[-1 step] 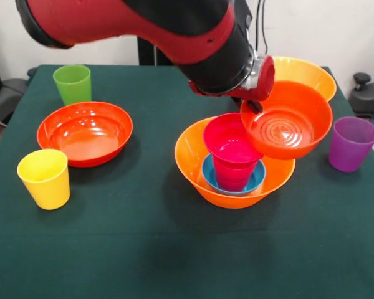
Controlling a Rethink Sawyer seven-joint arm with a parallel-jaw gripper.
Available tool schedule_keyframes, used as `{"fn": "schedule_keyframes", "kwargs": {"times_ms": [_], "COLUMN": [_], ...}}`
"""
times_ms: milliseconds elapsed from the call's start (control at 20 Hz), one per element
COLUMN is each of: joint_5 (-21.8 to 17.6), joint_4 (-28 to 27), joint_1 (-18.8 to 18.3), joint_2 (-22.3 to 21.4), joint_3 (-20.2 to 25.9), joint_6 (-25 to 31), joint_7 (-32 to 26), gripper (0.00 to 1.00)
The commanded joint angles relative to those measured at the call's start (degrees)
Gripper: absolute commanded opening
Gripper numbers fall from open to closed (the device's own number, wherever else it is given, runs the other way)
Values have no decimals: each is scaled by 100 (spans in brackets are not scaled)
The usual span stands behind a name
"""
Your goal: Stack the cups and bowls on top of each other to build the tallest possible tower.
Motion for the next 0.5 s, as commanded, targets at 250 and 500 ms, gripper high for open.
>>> {"fn": "schedule_keyframes", "kwargs": {"times_ms": [250, 500], "joint_5": [-414, -391], "joint_4": [-1661, -1978], "joint_1": [143, 150], "joint_2": [621, 770], "joint_3": [-374, -448], "joint_6": [1019, 1161], "joint_7": [1064, 951], "gripper": [0, 0]}}
